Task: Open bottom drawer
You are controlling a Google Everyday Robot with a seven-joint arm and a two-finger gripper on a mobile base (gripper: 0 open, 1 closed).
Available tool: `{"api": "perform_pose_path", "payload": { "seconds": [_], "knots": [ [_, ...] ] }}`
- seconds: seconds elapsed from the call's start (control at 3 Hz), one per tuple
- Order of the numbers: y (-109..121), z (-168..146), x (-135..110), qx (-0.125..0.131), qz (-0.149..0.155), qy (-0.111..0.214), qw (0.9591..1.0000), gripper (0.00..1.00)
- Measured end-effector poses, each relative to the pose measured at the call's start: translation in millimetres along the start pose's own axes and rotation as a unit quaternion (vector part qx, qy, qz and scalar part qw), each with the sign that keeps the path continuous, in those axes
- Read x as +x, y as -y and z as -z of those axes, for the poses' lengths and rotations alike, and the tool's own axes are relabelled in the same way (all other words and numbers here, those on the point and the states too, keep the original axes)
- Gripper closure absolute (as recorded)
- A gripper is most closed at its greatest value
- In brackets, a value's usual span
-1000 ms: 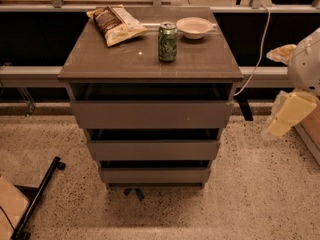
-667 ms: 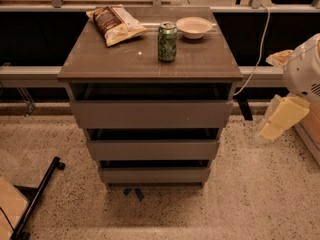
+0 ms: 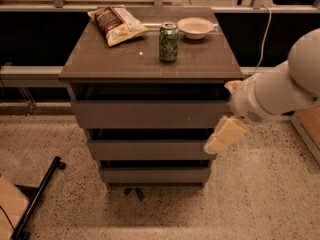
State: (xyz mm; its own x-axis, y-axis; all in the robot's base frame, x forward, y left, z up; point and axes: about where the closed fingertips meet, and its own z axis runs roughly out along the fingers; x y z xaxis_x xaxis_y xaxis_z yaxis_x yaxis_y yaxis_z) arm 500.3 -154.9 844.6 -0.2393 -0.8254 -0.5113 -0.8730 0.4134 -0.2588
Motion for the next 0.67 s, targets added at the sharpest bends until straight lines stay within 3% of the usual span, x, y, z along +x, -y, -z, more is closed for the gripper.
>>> {"api": "perform_pose_path", "payload": {
  "seconds": [0.33, 0.67],
  "knots": [
    [-3.5, -57.2, -4.9, -0.011, 0.009, 0.032, 0.9994, 0.0],
    [-3.3, -58.3, -5.4, -0.007, 0.007, 0.032, 0.9995, 0.0]
  ]
}}
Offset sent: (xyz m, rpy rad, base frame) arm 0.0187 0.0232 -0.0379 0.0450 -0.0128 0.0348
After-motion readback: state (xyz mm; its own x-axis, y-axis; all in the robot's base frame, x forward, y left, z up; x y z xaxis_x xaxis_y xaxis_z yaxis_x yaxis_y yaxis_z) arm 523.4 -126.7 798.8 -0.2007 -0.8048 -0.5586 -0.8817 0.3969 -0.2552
